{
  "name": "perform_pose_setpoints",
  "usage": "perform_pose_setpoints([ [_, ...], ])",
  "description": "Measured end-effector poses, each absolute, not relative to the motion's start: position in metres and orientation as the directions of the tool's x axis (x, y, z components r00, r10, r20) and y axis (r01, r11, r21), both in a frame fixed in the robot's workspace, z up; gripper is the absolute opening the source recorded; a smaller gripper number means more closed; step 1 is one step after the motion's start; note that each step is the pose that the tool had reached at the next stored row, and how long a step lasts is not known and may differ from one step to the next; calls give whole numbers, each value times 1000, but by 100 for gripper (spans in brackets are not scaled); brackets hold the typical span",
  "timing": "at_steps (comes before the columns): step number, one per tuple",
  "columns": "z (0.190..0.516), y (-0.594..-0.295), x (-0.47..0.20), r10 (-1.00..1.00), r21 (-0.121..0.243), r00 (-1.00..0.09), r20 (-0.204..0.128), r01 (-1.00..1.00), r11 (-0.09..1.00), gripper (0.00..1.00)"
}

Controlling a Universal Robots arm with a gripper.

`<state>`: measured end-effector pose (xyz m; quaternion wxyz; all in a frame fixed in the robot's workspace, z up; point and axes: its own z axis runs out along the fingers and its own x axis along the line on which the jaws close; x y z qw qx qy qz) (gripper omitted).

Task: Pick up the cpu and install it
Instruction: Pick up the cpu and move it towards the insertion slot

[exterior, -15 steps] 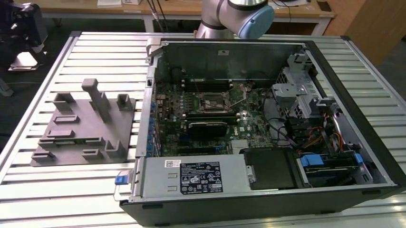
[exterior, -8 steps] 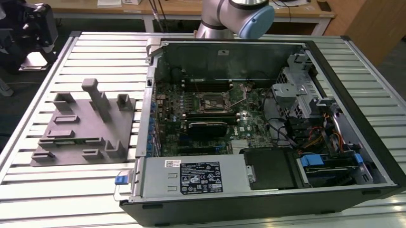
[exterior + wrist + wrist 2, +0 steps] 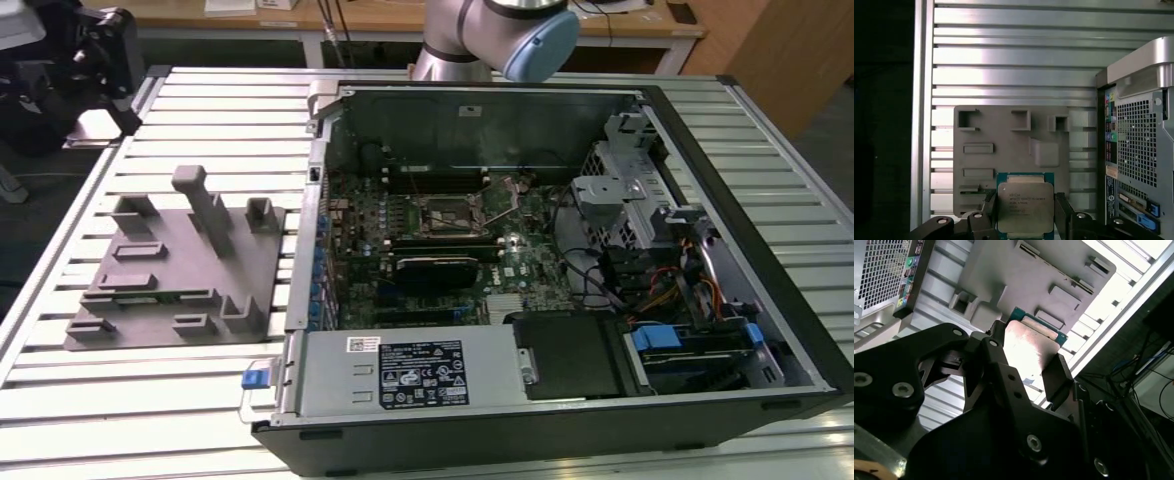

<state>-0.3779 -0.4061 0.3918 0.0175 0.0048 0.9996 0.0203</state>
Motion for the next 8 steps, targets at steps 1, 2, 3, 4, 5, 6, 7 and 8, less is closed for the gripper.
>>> perform_pose_setpoints([
  [1,392,-406,-376,10,41,-999,-35,9,999,54],
  [2,392,-406,-374,10,41,-999,-35,9,999,54],
  [3,392,-406,-372,10,41,-999,-35,9,999,54],
  [4,392,-406,-370,10,41,-999,-35,9,999,54],
  [5,392,-406,-368,10,41,-999,-35,9,999,54],
  [6,392,-406,-366,10,41,-999,-35,9,999,54],
  [7,392,-406,-364,10,41,-999,-35,9,999,54],
  [8,392,-406,-361,10,41,-999,-35,9,999,54],
])
